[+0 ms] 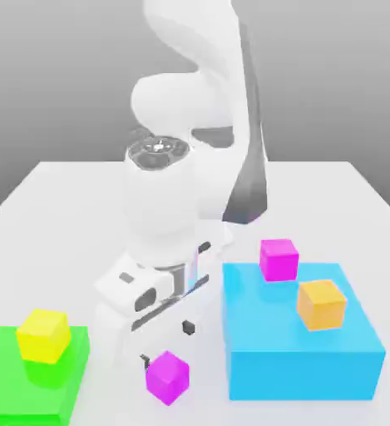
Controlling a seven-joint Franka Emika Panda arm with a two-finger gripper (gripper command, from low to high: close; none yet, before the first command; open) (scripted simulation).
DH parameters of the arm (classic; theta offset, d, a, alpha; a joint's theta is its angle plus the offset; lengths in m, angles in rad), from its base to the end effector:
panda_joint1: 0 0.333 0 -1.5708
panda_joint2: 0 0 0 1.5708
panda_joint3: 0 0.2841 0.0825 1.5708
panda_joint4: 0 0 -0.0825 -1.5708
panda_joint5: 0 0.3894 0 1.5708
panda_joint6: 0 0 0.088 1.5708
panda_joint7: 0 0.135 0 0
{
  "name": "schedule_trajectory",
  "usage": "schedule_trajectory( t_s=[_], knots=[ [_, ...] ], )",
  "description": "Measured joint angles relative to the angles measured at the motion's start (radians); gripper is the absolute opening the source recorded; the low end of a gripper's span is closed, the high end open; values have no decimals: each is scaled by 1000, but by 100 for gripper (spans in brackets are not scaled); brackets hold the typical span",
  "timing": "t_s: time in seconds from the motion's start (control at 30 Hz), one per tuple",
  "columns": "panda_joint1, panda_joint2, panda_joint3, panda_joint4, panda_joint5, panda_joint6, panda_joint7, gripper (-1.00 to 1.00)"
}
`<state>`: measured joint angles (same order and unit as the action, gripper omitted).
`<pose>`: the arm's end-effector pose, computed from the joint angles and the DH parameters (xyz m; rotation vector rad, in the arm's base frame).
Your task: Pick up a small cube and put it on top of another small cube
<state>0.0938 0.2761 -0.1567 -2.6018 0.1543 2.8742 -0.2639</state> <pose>0.4240 -0.0419 0.0958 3.1381 0.0911 0.0037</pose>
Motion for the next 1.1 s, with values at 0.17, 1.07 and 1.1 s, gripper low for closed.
schedule_trajectory(
  t_s=[0.17, 1.07, 1.1],
  knots=[
    [-46, 96, 54, 19, 37, 76, -31, -100],
    [308, -372, 204, -19, -142, -351, 366, 100],
    [308, -372, 204, -19, -142, -351, 366, 100]
  ],
)
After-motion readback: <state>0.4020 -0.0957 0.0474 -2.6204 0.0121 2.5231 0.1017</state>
